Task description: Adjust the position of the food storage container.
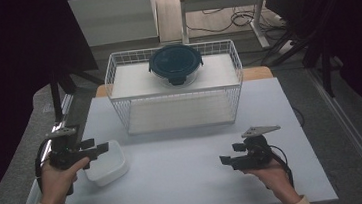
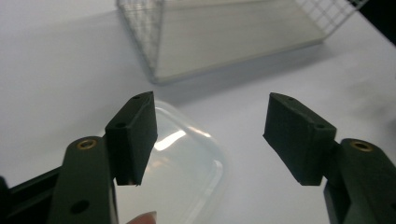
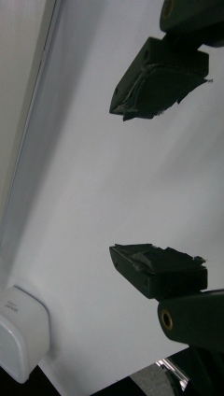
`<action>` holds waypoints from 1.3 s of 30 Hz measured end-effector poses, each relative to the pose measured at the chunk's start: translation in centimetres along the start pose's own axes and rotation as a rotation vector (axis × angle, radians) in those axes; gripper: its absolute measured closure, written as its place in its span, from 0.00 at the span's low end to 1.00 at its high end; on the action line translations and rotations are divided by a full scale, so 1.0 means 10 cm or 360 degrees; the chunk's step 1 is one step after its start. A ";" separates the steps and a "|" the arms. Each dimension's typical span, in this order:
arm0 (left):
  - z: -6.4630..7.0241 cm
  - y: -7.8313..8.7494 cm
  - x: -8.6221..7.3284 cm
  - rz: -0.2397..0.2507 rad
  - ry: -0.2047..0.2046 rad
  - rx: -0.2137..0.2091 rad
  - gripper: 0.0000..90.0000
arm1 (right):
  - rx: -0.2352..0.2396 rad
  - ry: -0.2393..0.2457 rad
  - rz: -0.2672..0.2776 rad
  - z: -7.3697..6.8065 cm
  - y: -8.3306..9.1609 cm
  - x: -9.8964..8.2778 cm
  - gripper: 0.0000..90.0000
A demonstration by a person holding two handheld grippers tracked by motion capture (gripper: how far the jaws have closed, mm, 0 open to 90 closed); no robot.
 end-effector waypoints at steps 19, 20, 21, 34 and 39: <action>-0.63 -0.27 -0.07 -0.0128 0.0079 0.0175 0.84 | -0.0001 -0.0016 -0.0036 0.04 -0.04 -0.05 0.29; -0.65 -0.27 -0.08 -0.0133 0.0076 0.0181 0.85 | -0.0002 -0.0013 -0.0040 0.03 -0.04 -0.05 0.29; -0.67 -0.27 -0.09 -0.0136 0.0076 0.0187 0.87 | 0.0000 -0.0006 -0.0043 0.03 -0.05 -0.05 0.29; -1.01 -0.32 -0.35 -0.0243 0.0133 0.0273 1.00 | 0.0001 0.0034 -0.0078 -0.01 -0.10 -0.08 0.29; -1.07 -0.29 -0.45 -0.0277 0.0139 0.0278 1.00 | 0.0001 0.0025 -0.0083 0.00 -0.11 -0.08 0.29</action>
Point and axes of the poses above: each handheld gripper's, and its own axes: y roughly backward along the jaws, x roughly out of its top, z roughly to its right, the point moved 10 cm from there along -y, roughly forward along the jaws, and after that the axes turned 1 degree about -z, right-handed, at the moved point
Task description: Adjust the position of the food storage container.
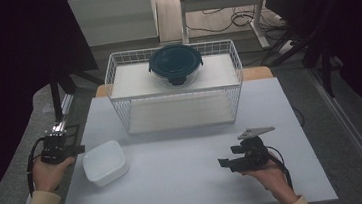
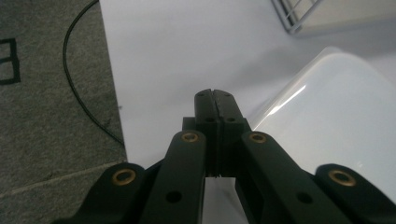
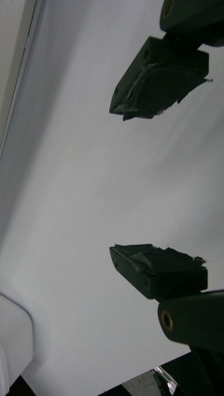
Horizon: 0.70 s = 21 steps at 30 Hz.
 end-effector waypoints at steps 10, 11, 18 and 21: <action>0.01 -0.02 -0.12 -0.0034 -0.0018 -0.0025 1.00 | 0.0005 -0.0008 -0.0011 0.01 -0.02 -0.01 0.29; 0.02 -0.01 -0.13 -0.0035 -0.0012 -0.0033 1.00 | 0.0008 -0.0011 -0.0011 0.00 -0.02 -0.01 0.29; 0.17 0.01 -0.24 -0.0075 -0.0039 -0.0116 1.00 | 0.0012 -0.0020 -0.0005 0.01 -0.01 -0.01 0.29; 0.26 0.02 -0.30 -0.0079 -0.0049 -0.0148 1.00 | 0.0014 -0.0020 -0.0003 0.00 -0.01 -0.01 0.29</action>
Point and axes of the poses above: each handheld gripper's, and its own axes: y roughly backward along the jaws, x roughly out of its top, z roughly to its right, the point moved 10 cm from there along -y, roughly forward along the jaws, and after that the axes turned 1 degree about -z, right-handed, at the moved point
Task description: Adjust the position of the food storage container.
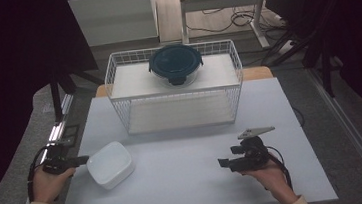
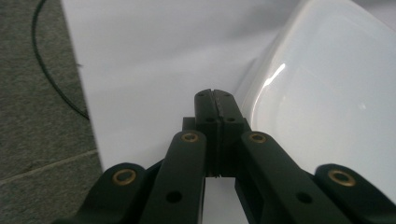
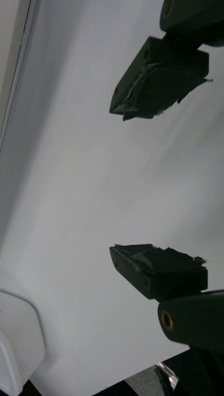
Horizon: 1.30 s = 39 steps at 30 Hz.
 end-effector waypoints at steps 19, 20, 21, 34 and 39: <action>0.56 -0.10 -0.10 -0.0045 -0.0101 -0.0227 1.00 | 0.0010 -0.0007 -0.0001 0.00 0.00 0.00 0.29; 0.59 -0.10 -0.11 -0.0051 -0.0108 -0.0235 1.00 | 0.0012 -0.0009 0.0000 -0.01 0.00 0.00 0.29; 0.61 -0.11 -0.11 -0.0055 -0.0119 -0.0240 1.00 | 0.0012 -0.0012 0.0002 -0.01 0.00 0.01 0.29; 0.82 -0.17 -0.11 -0.0069 -0.0154 -0.0314 1.00 | 0.0014 -0.0015 0.0012 -0.01 0.03 0.02 0.29; 0.91 -0.20 -0.11 -0.0083 -0.0165 -0.0362 1.00 | 0.0012 -0.0015 0.0017 -0.01 0.03 0.02 0.29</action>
Point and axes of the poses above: each handheld gripper's, and its own axes: y roughly backward along the jaws, x roughly out of its top, z roughly to its right, the point moved 10 cm from there along -y, roughly forward along the jaws, and after that the axes turned 1 degree about -z, right-handed, at the moved point
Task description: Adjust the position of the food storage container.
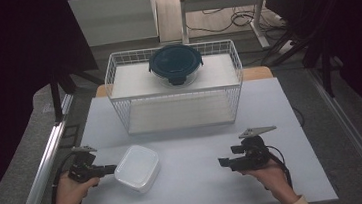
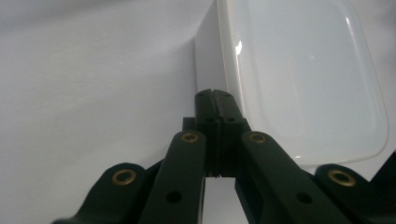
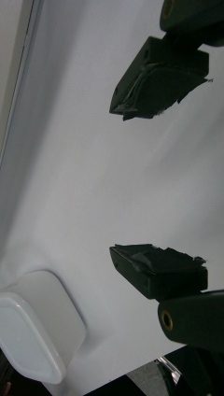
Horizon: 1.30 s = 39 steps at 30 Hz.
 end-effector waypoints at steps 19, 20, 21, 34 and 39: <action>0.49 -0.25 0.12 -0.0040 -0.0124 -0.0140 1.00 | 0.0006 0.0009 -0.0005 -0.01 0.00 -0.01 0.29; 0.50 -0.27 0.13 -0.0052 -0.0136 -0.0143 1.00 | 0.0006 0.0009 -0.0005 -0.01 0.00 -0.01 0.29; 0.52 -0.29 0.14 -0.0049 -0.0132 -0.0148 1.00 | 0.0006 0.0009 -0.0005 -0.01 0.00 -0.01 0.29; 0.75 -0.46 0.22 -0.0076 -0.0184 -0.0208 1.00 | 0.0008 0.0003 -0.0016 0.00 0.00 -0.02 0.29; 0.78 -0.47 0.20 -0.0083 -0.0186 -0.0220 1.00 | 0.0008 0.0002 -0.0015 0.00 0.00 -0.02 0.29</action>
Point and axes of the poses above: each handheld gripper's, and its own axes: y roughly backward along the jaws, x roughly out of its top, z roughly to its right, the point moved 10 cm from there along -y, roughly forward along the jaws, and after that the axes turned 1 degree about -z, right-handed, at the moved point
